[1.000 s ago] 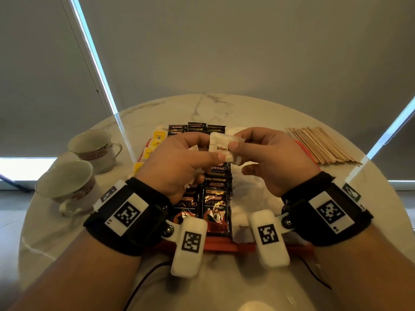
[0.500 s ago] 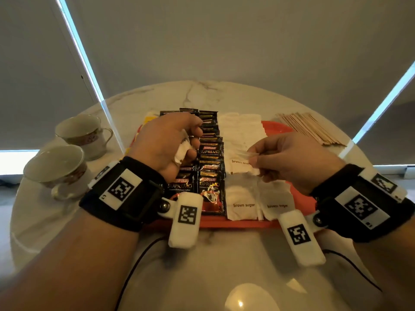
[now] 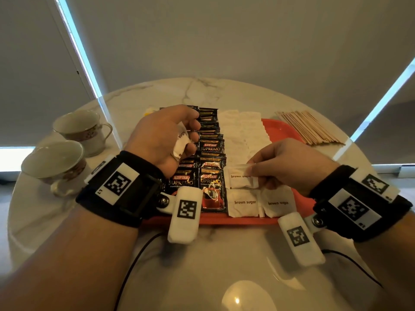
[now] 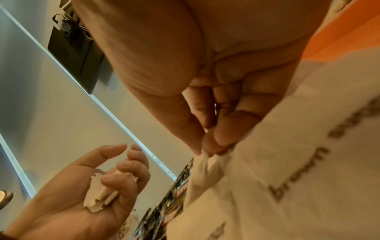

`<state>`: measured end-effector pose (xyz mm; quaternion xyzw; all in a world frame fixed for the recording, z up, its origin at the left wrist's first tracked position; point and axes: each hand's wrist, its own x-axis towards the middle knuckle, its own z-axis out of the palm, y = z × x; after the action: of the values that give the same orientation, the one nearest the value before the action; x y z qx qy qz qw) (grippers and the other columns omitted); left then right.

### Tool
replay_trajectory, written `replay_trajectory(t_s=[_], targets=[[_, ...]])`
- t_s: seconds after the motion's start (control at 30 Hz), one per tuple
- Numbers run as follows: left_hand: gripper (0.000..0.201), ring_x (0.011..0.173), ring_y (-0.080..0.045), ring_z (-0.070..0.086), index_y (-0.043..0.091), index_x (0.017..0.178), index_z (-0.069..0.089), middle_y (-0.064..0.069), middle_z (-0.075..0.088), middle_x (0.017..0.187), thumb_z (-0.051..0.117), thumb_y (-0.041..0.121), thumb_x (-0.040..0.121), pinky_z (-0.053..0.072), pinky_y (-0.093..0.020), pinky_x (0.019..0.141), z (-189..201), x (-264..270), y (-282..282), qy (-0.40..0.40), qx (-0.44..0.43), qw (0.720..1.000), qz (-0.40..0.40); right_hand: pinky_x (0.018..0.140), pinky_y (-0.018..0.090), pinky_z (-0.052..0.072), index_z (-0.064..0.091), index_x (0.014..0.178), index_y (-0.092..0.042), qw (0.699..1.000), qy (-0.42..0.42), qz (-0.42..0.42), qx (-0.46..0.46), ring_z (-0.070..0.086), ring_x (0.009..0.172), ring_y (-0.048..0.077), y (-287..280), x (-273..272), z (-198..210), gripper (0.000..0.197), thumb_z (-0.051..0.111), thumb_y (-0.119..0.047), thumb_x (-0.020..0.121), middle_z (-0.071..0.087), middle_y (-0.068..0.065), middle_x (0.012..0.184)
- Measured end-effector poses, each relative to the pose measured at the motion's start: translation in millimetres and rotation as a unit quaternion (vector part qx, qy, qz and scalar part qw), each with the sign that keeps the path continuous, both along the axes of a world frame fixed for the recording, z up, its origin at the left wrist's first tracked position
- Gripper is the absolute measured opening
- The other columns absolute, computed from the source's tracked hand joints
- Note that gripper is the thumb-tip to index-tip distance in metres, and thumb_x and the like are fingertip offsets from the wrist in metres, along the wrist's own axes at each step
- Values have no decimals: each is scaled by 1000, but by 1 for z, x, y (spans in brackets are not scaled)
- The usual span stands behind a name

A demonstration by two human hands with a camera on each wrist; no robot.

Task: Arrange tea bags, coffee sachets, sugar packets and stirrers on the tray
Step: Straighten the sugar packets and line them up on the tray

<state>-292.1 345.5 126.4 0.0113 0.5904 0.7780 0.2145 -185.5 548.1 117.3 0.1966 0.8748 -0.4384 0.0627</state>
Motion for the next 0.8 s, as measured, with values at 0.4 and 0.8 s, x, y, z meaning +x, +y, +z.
replay_trajectory(t_s=[0.4,0.8], targets=[[18,64,-18,58,9,96,60,-10,60,89,48,-2,88,49,-26,48,-4,-1,1,-11,46,999,2,75,38,62,79,91,-8,997,16,22,-67,73,75,26,-12,-1,4,11,68,-7,92,77,13,82],[61,121,-42,69,6,123,54,-24,67,135,25,-26,80,50,-58,109,-12,13,15,-35,187,976,-105,61,28,55,70,107,-8,958,176,8,-225,67,69,17,-34,-16,13,18,74,-17,91,77,5,86]])
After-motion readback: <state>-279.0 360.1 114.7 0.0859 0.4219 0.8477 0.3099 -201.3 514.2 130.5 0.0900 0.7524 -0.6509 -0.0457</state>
